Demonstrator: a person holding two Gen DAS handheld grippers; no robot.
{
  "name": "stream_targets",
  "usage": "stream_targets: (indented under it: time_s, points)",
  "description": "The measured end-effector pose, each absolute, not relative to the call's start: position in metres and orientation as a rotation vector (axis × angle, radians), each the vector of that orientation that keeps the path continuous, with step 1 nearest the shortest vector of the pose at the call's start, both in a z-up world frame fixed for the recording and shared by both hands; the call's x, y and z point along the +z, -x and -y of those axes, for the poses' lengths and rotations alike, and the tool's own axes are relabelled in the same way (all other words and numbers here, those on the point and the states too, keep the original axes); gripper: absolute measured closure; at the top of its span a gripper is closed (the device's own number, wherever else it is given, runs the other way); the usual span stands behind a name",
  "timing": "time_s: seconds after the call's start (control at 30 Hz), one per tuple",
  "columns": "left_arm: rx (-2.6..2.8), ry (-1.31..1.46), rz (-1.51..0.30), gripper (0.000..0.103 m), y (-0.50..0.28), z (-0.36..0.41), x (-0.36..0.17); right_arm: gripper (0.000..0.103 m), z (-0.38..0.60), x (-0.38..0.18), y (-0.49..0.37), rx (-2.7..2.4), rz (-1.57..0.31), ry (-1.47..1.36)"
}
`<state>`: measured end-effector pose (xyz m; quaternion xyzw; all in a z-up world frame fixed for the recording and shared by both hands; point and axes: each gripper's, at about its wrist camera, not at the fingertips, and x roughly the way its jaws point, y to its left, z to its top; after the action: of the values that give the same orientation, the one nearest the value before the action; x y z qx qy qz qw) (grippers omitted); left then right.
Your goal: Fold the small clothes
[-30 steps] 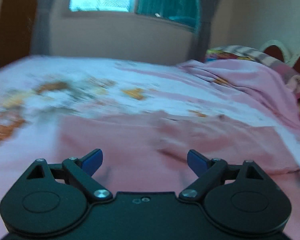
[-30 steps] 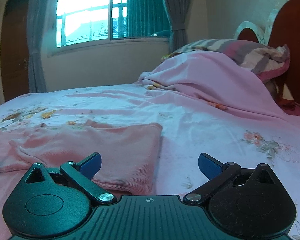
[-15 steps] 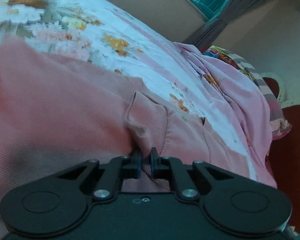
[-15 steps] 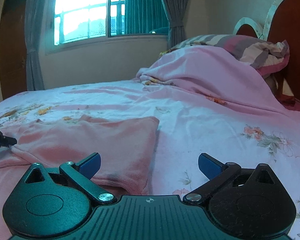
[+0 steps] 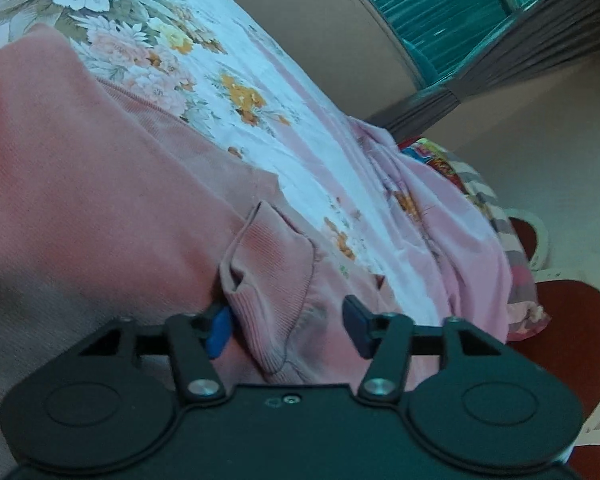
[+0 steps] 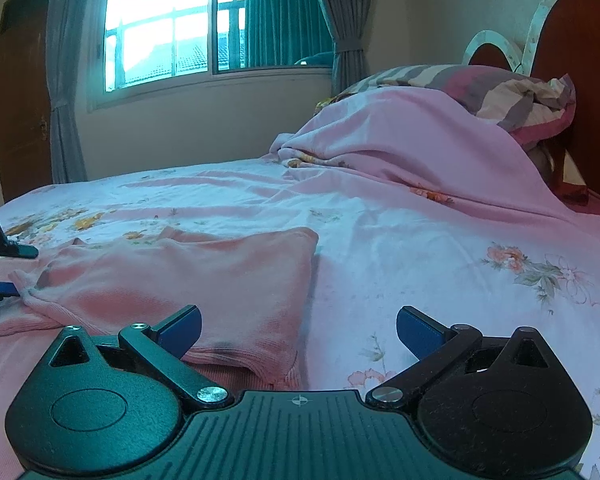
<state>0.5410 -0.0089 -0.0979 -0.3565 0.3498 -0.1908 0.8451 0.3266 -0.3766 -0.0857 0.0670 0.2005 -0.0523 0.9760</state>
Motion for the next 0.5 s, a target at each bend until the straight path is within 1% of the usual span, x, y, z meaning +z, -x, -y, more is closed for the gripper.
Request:
stream_targets:
  time_s: [0.03, 0.07, 0.1, 0.2, 0.27, 0.33, 0.4, 0.43, 0.47, 0.5]
  points:
    - [-0.389, 0.716, -0.768, 0.101, -0.543, 0.011, -0.099, 0.0, 0.377, -0.086, -0.327, -0.106, -0.406, -0.136]
    - [-0.387, 0.704, -0.79, 0.101, -0.545, 0.011, -0.101, 0.0, 0.377, -0.086, -0.327, -0.106, -0.408, -0.138]
    - [-0.392, 0.712, -0.771, 0.101, -0.542, 0.008, -0.101, 0.0, 0.378, -0.086, -0.328, -0.106, -0.41, -0.141]
    - [-0.445, 0.724, -0.625, 0.101, -0.515, -0.004, -0.084, 0.0, 0.379, -0.086, -0.327, -0.109, -0.409, -0.148]
    - [-0.432, 0.707, -0.608, 0.101, -0.504, -0.009, -0.082, 0.0, 0.379, -0.086, -0.325, -0.111, -0.402, -0.154]
    - [-0.39, 0.623, -0.644, 0.101, -0.504, -0.007, -0.09, 0.0, 0.378, -0.089, -0.328, -0.121, -0.426, -0.15]
    - [-0.374, 0.573, -0.704, 0.096, -0.507, -0.007, -0.104, 0.0, 0.377, -0.093, -0.34, -0.158, -0.506, -0.129]
    - [-0.387, 0.575, -0.699, 0.095, -0.506, -0.008, -0.105, 0.0, 0.376, -0.096, -0.347, -0.17, -0.566, -0.114]
    - [-0.39, 0.581, -0.701, 0.087, -0.506, -0.008, -0.103, 0.0, 0.376, -0.097, -0.35, -0.179, -0.583, -0.107]
    - [-0.391, 0.581, -0.698, 0.082, -0.505, -0.009, -0.099, 0.0, 0.377, -0.095, -0.348, -0.182, -0.565, -0.109]
